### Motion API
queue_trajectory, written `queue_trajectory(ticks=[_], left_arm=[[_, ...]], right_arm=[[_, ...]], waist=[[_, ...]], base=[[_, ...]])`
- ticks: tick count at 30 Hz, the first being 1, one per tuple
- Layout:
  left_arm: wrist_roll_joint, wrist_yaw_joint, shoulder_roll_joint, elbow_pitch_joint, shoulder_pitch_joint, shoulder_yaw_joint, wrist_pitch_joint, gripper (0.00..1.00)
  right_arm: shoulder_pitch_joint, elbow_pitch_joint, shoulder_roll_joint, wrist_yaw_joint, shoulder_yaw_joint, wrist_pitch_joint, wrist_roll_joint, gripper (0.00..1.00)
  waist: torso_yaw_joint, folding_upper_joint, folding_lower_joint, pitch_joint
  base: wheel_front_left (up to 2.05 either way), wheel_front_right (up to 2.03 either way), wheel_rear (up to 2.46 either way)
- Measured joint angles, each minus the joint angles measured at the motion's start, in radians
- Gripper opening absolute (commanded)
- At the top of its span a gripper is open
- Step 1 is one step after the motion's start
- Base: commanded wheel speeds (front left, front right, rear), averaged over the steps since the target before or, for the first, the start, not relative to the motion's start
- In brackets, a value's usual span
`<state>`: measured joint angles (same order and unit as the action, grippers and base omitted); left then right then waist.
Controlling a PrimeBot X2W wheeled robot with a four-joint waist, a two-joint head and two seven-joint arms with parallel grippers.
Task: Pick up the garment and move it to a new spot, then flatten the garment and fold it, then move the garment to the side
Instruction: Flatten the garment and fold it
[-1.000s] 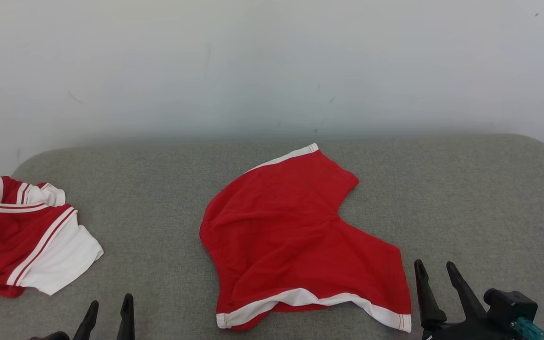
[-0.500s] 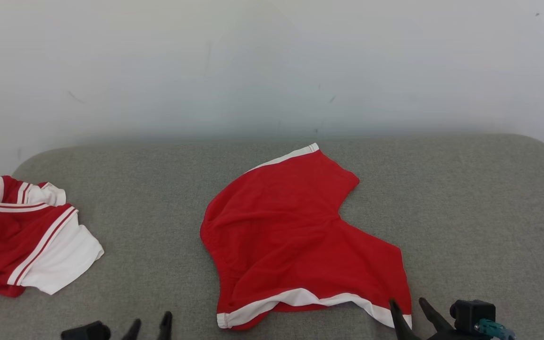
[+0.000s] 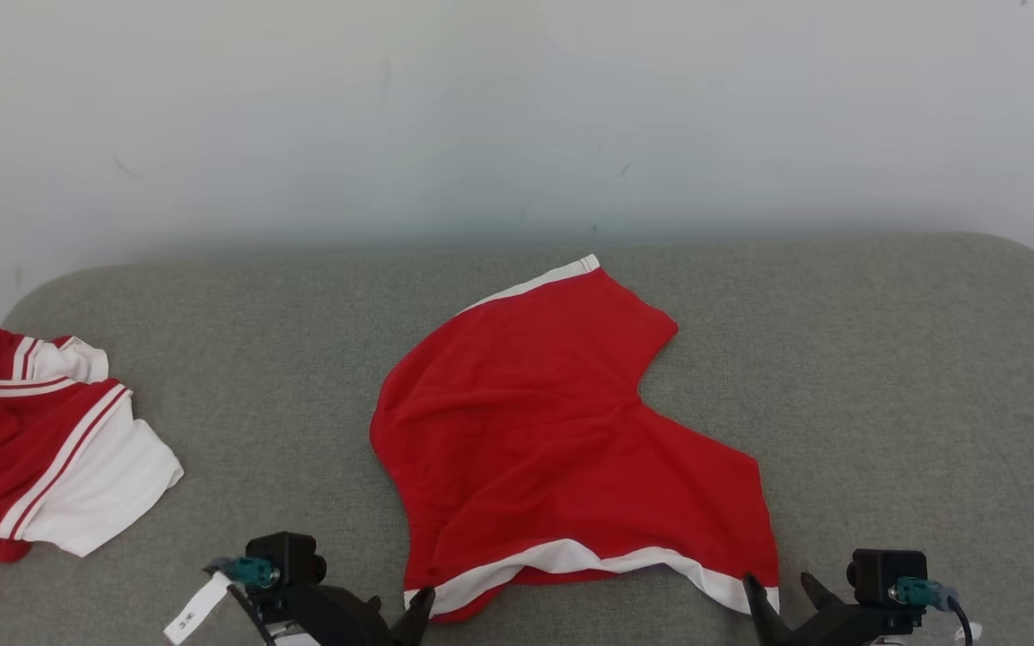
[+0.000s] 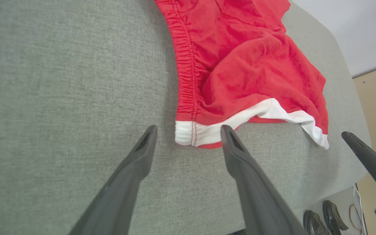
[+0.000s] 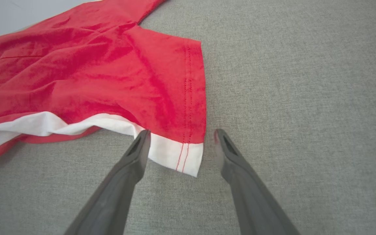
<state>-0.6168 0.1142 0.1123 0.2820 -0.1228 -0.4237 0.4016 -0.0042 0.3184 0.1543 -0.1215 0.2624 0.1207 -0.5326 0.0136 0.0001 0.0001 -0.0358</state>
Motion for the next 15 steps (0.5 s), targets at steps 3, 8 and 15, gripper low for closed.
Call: queue_trajectory(ticks=[3,8,15], left_arm=[[-0.021,0.0,-0.014,0.033,-0.026,-0.006,0.037,1.0],[-0.027,0.0,-0.019,0.073,-0.045,-0.008,0.075,1.0],[-0.034,0.001,-0.021,0.112,-0.074,-0.005,0.105,1.0]], right_arm=[[-0.008,0.006,-0.001,-0.002,-0.008,0.019,0.007,1.0],[-0.012,0.016,-0.015,-0.002,-0.012,0.048,0.013,1.0],[-0.027,0.034,-0.033,-0.003,-0.021,0.08,0.035,1.0]], waist=[[-0.003,0.0,0.0,0.008],[-0.006,0.0,0.0,0.014],[-0.009,0.0,0.0,0.021]], base=[[0.0,0.0,0.0],[0.0,0.0,0.0],[0.0,0.0,0.0]])
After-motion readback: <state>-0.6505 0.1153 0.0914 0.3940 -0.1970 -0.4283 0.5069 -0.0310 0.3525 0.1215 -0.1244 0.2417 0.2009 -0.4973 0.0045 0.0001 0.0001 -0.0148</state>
